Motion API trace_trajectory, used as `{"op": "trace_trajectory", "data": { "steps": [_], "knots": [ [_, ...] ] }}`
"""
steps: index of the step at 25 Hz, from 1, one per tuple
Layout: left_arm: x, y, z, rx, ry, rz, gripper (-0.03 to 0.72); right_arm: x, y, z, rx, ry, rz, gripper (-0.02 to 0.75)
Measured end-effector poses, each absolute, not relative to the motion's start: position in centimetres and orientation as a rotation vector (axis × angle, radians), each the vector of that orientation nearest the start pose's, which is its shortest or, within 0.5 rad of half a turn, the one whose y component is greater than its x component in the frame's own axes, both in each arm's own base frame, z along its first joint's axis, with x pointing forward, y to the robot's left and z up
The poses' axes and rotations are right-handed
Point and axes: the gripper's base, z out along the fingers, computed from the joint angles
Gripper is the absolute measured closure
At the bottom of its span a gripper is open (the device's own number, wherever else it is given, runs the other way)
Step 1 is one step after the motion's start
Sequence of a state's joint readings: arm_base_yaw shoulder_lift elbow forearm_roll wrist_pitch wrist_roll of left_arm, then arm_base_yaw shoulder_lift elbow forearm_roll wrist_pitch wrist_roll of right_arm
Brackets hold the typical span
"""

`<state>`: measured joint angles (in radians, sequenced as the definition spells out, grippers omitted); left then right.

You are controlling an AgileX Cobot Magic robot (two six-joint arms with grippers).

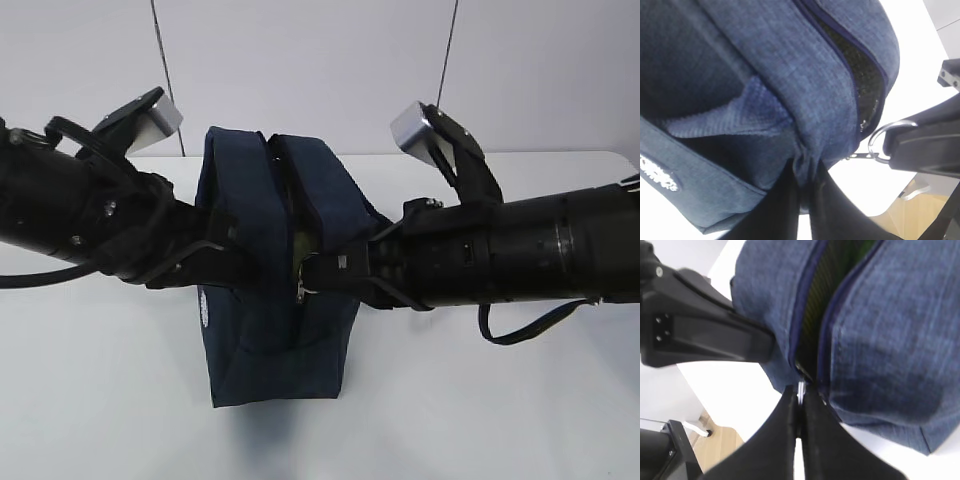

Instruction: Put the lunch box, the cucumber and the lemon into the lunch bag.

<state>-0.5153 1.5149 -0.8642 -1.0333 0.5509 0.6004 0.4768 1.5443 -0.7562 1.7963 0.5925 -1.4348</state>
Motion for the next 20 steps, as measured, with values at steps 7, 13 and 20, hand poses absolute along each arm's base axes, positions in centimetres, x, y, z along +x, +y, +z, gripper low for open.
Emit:
{"op": "trace_trajectory", "data": {
  "steps": [7,13,20],
  "knots": [
    [24.0,-18.3,23.0,0.421,2.514,-0.937,0.685,24.8,18.5,22.7,-0.446,2.169,1.126,0.751],
    [24.0,-18.3,22.9,0.427,2.514,-0.932,0.685,25.3,18.7,23.5,-0.452,2.137,1.128,0.751],
    [24.0,-18.3,22.9,0.429,2.514,-0.931,0.685,25.9,18.9,24.5,-0.452,2.1,1.116,0.751]
  ]
}}
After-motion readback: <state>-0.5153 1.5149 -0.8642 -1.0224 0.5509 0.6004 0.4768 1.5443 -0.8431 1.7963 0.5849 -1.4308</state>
